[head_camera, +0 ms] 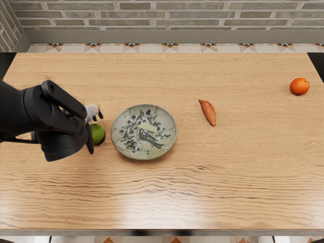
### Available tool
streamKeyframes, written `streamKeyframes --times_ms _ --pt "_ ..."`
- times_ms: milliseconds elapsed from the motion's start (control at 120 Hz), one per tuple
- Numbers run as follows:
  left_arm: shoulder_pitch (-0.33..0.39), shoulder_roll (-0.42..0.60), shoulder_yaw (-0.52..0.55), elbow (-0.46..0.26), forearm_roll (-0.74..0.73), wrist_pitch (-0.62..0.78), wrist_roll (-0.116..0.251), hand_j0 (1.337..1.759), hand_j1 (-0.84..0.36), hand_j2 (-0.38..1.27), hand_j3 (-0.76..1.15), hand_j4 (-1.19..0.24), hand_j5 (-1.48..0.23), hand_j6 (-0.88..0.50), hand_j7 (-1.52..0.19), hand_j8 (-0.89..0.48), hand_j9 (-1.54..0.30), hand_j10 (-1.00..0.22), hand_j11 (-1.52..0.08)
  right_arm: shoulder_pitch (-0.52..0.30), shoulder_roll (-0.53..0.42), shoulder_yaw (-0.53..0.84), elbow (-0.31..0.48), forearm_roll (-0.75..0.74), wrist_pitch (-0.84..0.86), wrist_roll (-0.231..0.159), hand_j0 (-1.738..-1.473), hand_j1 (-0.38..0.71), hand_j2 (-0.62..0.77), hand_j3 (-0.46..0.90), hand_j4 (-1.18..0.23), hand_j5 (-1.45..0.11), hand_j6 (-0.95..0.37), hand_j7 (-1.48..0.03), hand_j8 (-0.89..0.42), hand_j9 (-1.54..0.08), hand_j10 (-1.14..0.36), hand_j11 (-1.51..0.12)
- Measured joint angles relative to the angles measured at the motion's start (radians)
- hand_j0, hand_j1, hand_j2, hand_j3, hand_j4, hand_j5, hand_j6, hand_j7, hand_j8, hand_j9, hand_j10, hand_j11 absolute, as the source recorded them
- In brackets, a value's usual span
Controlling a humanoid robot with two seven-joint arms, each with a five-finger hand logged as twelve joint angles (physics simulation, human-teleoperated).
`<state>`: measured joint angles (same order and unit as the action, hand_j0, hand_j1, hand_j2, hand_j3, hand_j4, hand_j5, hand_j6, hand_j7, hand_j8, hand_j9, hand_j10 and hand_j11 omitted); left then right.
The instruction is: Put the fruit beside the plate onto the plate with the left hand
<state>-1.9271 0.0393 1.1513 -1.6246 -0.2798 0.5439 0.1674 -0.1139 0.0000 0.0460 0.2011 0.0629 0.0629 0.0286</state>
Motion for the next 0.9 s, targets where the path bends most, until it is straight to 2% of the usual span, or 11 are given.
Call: streamKeyframes --times_ms 900 --pt "0.055 -0.013 -0.005 0.021 -0.018 0.067 0.0 1.658 -0.07 0.07 0.0 -0.35 -0.45 -0.35 -0.45 -0.35 -0.45 -0.35 -0.45 0.0 0.0 0.0 0.0 0.0 0.0 0.0 -1.658 -0.33 0.0 0.0 -0.02 -0.02 -0.02 -0.02 -0.02 -0.02 -0.02 -0.02"
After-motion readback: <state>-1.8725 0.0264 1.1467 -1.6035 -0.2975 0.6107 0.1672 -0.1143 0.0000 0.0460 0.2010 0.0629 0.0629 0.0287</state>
